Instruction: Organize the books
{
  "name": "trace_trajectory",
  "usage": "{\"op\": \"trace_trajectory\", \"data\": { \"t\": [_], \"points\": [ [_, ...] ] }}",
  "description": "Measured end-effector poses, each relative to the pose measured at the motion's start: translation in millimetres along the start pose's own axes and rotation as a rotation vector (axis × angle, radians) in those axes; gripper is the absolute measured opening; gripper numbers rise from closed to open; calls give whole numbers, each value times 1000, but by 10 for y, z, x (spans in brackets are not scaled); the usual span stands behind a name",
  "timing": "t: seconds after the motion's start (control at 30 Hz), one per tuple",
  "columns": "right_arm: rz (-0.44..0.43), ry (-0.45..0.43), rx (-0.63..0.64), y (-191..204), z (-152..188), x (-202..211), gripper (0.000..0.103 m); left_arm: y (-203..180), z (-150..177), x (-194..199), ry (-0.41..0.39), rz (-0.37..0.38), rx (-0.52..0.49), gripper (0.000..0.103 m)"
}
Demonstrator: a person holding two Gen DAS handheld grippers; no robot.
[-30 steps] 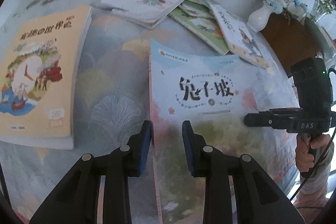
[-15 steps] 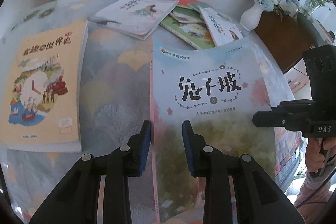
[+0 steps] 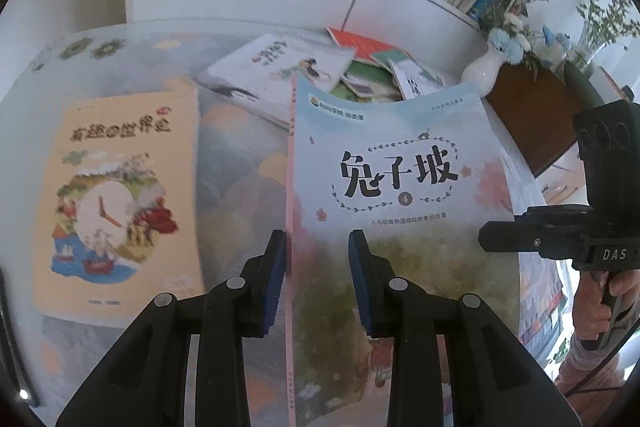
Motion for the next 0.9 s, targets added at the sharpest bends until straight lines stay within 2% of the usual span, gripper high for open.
{"op": "trace_trajectory", "data": {
  "t": [0.3,0.63,0.9],
  "points": [
    [-21,1,35,225,-364,-217,13,272,-230,152,-46,-20,15,27],
    [-59,0,86,451,-860,-588,13,770,-555,409,-137,-40,59,28],
    [-129,14,116,638,-1261,-1138,13,1272,-749,565,-182,-87,120,29]
  ]
}}
Point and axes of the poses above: each gripper's, at about its wrist camera, not at the fingertips, and x roughly against the way its jaws point, y to its left, z to its underside, the point moved 4 cm from there along -x, roughly the way its jaws point, and after that the axes turned 13 degrees about x, right-handed, at the moved point
